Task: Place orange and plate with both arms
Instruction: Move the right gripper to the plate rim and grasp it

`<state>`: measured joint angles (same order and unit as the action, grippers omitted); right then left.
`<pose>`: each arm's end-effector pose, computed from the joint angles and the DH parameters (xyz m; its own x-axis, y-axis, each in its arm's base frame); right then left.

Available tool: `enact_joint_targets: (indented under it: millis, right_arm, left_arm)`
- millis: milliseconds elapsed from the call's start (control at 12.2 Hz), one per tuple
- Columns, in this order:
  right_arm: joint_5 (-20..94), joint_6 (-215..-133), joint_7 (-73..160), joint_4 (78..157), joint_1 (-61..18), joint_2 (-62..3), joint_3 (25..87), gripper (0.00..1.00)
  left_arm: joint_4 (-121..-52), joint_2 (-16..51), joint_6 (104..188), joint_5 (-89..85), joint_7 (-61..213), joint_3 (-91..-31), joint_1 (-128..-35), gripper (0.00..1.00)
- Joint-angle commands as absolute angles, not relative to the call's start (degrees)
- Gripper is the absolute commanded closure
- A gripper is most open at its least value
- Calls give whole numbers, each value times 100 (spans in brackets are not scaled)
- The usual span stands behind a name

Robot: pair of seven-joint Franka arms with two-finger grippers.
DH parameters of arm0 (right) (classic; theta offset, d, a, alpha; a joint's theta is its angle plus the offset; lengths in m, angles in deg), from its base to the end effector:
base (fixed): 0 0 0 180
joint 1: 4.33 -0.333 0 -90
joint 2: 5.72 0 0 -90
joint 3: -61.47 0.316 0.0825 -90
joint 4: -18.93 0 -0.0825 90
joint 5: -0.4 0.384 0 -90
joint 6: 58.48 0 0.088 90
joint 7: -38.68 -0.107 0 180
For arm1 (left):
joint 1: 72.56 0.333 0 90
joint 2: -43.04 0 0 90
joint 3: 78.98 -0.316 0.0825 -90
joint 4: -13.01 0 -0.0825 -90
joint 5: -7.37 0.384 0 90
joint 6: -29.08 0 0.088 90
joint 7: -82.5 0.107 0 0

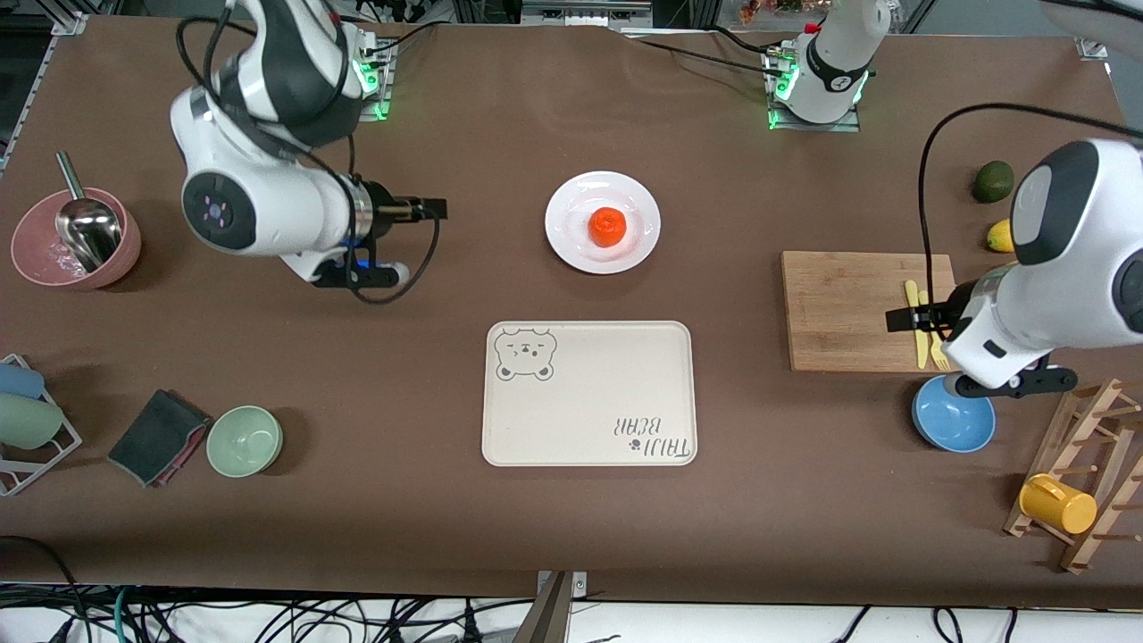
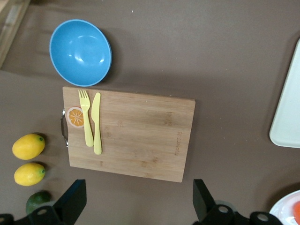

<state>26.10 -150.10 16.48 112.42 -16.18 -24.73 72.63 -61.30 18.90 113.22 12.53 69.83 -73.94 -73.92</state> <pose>0.5531 0.2714 0.4187 0.8658 0.0100 -0.5003 -0.1567 -0.9441 -0.2901 0.6533 -0.0522 0.4883 0.9663 0.1196 -0.2279 0.0976 -0.9896 -0.1057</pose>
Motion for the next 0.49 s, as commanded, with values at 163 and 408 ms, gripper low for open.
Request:
enact_joint_targets:
  millis: [163,408]
  right_arm:
    - [4185,-16051,2203,11349,-1628,-3067,7316,0]
    - [5346,-16061,3740,11682,-1637,-3383,7316,0]
  left_arm:
    - [-6547,2948,11240,807,7239,-8197,-7977,0]
    - [-6750,3258,11249,676,7231,-8205,-7977,0]
